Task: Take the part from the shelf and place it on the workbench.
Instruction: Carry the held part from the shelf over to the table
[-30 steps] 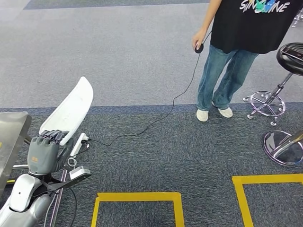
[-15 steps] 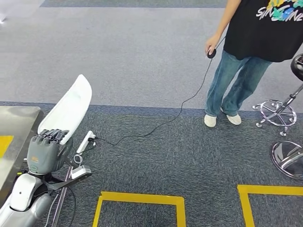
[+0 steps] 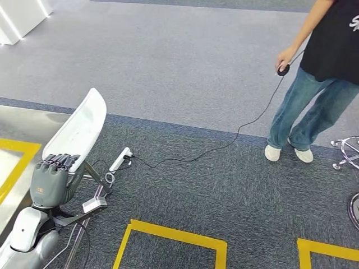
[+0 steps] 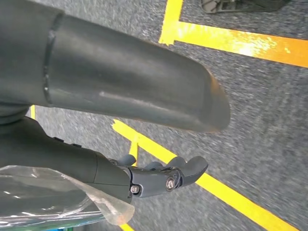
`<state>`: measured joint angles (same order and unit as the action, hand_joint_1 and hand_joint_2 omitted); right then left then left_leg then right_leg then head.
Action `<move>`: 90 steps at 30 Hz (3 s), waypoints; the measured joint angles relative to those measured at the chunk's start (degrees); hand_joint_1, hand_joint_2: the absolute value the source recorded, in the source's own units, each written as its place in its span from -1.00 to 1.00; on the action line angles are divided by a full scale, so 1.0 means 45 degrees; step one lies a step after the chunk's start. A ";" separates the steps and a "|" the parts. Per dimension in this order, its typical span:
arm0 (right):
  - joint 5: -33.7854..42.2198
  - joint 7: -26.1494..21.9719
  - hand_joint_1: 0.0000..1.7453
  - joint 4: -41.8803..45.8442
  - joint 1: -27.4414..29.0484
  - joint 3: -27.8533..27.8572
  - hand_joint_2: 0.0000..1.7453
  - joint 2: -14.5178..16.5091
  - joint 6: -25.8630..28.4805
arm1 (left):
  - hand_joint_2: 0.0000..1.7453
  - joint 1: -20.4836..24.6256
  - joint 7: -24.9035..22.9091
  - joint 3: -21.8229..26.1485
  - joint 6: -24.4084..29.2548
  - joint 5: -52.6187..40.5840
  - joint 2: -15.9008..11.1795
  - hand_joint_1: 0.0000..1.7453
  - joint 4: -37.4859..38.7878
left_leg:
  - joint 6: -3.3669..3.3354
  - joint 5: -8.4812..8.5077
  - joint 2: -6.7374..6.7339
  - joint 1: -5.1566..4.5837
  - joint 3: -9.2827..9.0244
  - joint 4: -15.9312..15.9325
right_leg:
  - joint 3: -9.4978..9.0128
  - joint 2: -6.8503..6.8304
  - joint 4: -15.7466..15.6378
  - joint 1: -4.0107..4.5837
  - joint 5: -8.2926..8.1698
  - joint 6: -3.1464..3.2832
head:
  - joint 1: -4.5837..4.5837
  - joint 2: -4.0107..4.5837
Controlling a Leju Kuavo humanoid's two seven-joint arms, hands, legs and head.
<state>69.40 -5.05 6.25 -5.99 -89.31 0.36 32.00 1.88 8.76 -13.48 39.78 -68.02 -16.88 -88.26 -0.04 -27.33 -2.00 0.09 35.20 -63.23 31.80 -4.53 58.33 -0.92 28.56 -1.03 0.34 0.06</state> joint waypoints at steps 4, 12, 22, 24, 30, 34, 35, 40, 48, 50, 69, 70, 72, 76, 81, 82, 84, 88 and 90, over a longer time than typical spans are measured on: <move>0.0001 0.0000 -1.00 0.0000 -0.0023 0.0000 -1.00 0.0003 -0.0001 | 1.00 0.0035 0.0000 0.0025 0.0022 -0.0011 -0.0010 1.00 0.0000 | -0.0257 0.0064 -0.0163 -0.0179 -0.0355 0.0943 | -0.0106 -0.0578 -0.0020 0.0077 0.0140 -0.0276 | -0.0011 -0.0004; 0.0022 0.0010 -1.00 0.0005 -0.0014 -0.0004 -1.00 0.0002 -0.0005 | 1.00 0.0066 -0.0024 0.0018 0.0068 -0.0096 0.0023 1.00 0.0011 | -0.0598 0.0125 0.1109 -0.0074 -0.0503 0.1115 | 0.1877 0.1016 0.3345 0.0006 0.1183 -0.0453 | 0.0166 0.0000; 0.0058 0.0005 -1.00 0.0001 -0.0041 -0.0010 -1.00 0.0022 0.0008 | 1.00 0.0126 -0.0079 0.0018 0.0076 -0.0205 0.0044 1.00 0.0043 | -0.0005 -0.0338 0.1583 0.0007 -0.0090 0.0391 | 0.0219 0.1395 -0.0147 -0.0096 -0.0269 -0.0016 | 0.0046 0.0001; 0.0068 -0.0002 -1.00 -0.0004 -0.0018 -0.0009 -1.00 0.0018 0.0021 | 1.00 0.0196 -0.0086 0.0017 0.0078 -0.0204 0.0056 1.00 0.0053 | 0.0128 -0.1016 0.0826 0.0043 0.0619 -0.1086 | 0.0092 0.1028 -0.0198 -0.0076 -0.0199 0.0096 | -0.0056 0.0001; 0.0096 0.0000 -1.00 -0.0010 -0.0006 -0.0010 -1.00 0.0018 0.0035 | 1.00 0.0213 -0.0099 -0.0002 0.0073 -0.0205 0.0072 1.00 0.0120 | 0.0271 0.0094 0.0013 0.0138 0.0452 -0.0373 | -0.0277 0.0005 -0.0185 -0.0038 0.0122 -0.0023 | -0.0076 0.0001; 0.0128 0.0001 -1.00 -0.0010 -0.0038 -0.0010 -1.00 0.0023 0.0040 | 1.00 0.0343 -0.0117 -0.0018 0.0066 -0.0237 0.0092 1.00 0.0152 | -0.0085 0.0252 -0.0403 -0.0062 -0.0050 0.0894 | -0.0455 -0.0602 -0.0196 0.0086 0.0324 -0.0310 | -0.0081 0.0000; 0.0130 0.0003 -1.00 -0.0010 -0.0067 -0.0010 -1.00 0.0022 0.0041 | 1.00 0.0340 -0.0119 -0.0019 0.0066 -0.0240 0.0091 1.00 0.0165 | -0.0171 0.0261 -0.0247 -0.0040 -0.0052 0.0906 | -0.0467 -0.0695 -0.0199 0.0067 0.0389 -0.0384 | -0.0072 0.0000; 0.0132 0.0021 -1.00 -0.0010 -0.0121 -0.0011 -1.00 0.0022 0.0044 | 1.00 0.0482 -0.0147 -0.0038 0.0058 -0.0248 0.0140 1.00 0.0233 | -0.0499 0.0272 0.0521 0.0029 -0.0113 0.0981 | 0.1033 0.0829 0.2730 0.0008 0.1743 -0.0515 | 0.0064 0.0000; 0.0227 0.0040 -1.00 -0.0012 -0.0002 -0.0010 -1.00 0.0000 0.0018 | 1.00 0.0509 -0.0209 -0.0063 0.0028 -0.0244 0.0193 1.00 0.0321 | -0.0275 0.0202 0.1946 0.0055 -0.0107 0.0902 | 0.0417 0.2209 0.0129 -0.0057 -0.0163 -0.0238 | 0.0059 0.0000; 0.0242 0.0041 -1.00 -0.0008 -0.0022 -0.0010 -1.00 0.0019 0.0004 | 1.00 0.0496 -0.0222 -0.0067 0.0026 -0.0243 0.0182 1.00 0.0327 | -0.0100 0.0234 0.2223 0.0115 -0.0038 0.0916 | 0.0301 0.1963 0.0029 -0.0052 -0.0133 -0.0175 | 0.0063 -0.0001; 0.0317 -0.0061 -1.00 -0.0029 -0.0048 -0.0010 -1.00 0.0047 0.0000 | 1.00 0.0559 -0.0374 -0.0074 -0.0081 -0.0277 0.0109 1.00 0.0413 | -0.0436 0.0314 0.0256 0.0002 -0.0151 0.1099 | 0.0249 0.0473 0.1237 0.0047 0.1233 -0.0461 | -0.0017 0.0001; 0.0319 -0.0063 -1.00 -0.0029 -0.0029 -0.0010 -1.00 0.0048 -0.0006 | 1.00 0.0562 -0.0381 -0.0078 -0.0092 -0.0282 0.0117 1.00 0.0414 | -0.0477 0.0310 0.0409 0.0008 -0.0146 0.1097 | 0.0735 0.0766 0.2141 0.0046 0.1601 -0.0463 | 0.0005 0.0001; 0.0322 -0.0061 -1.00 -0.0029 0.0025 -0.0012 -1.00 0.0051 -0.0016 | 1.00 0.0525 -0.0393 -0.0084 -0.0106 -0.0283 0.0135 1.00 0.0421 | -0.0504 0.0298 0.0765 -0.0001 -0.0156 0.1088 | 0.1546 0.0961 0.3435 0.0050 0.1865 -0.0457 | 0.0012 0.0001; 0.0334 -0.0052 -1.00 -0.0034 0.0050 -0.0010 -1.00 0.0042 -0.0024 | 1.00 0.0508 -0.0432 -0.0085 -0.0120 -0.0293 0.0141 1.00 0.0427 | -0.0417 0.0240 0.1507 -0.0006 -0.0236 0.1052 | 0.0882 0.1492 0.1177 0.0017 0.0136 -0.0319 | 0.0011 0.0001; 0.0351 -0.0052 -1.00 -0.0035 0.0016 -0.0015 -1.00 0.0053 -0.0051 | 1.00 0.0462 -0.0477 -0.0080 -0.0142 -0.0323 0.0095 1.00 0.0432 | -0.0026 0.0265 0.2066 0.0111 -0.0065 0.0994 | 0.0154 0.1704 -0.0087 0.0007 -0.0070 -0.0114 | -0.0004 0.0000; 0.0353 -0.0056 -1.00 -0.0036 0.0014 -0.0015 -1.00 0.0068 -0.0052 | 1.00 0.0451 -0.0481 -0.0079 -0.0143 -0.0330 0.0069 1.00 0.0432 | 0.0056 0.0172 0.1812 0.0095 -0.0003 0.0857 | 0.0094 0.1548 -0.0137 -0.0008 -0.0082 -0.0046 | -0.0041 0.0000; 0.0357 -0.0064 -1.00 -0.0040 0.0023 -0.0015 -1.00 0.0091 -0.0052 | 1.00 0.0480 -0.0488 -0.0079 -0.0144 -0.0344 0.0040 1.00 0.0432 | 0.0205 -0.0373 0.1022 0.0073 0.0448 -0.0128 | -0.0015 0.1206 -0.0218 -0.0027 -0.0067 0.0091 | -0.0121 0.0001; 0.0363 -0.0061 -1.00 -0.0049 0.0040 -0.0015 -1.00 0.0081 -0.0049 | 1.00 0.0451 -0.0495 -0.0080 -0.0146 -0.0351 0.0035 1.00 0.0474 | 0.0377 -0.1068 0.0583 0.0171 0.1574 -0.2380 | -0.0114 0.0545 -0.0216 0.0001 0.0061 0.0175 | -0.0166 0.0001; 0.0357 -0.0072 -1.00 -0.0047 0.0028 -0.0015 -1.00 0.0083 -0.0045 | 1.00 0.0443 -0.0495 -0.0080 -0.0146 -0.0351 0.0031 1.00 0.0488 | 0.0347 -0.0280 0.0493 0.0183 0.0990 -0.1224 | -0.0216 0.0313 -0.0215 0.0002 0.0139 0.0116 | -0.0168 0.0001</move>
<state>71.00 -5.37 6.04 -5.86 -89.37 0.73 31.80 3.88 6.54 -13.84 39.12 -69.60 -16.74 -86.06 1.52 -28.59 0.22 0.91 39.66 -68.73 30.83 -3.12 57.37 -0.91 29.19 -0.51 -0.41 0.07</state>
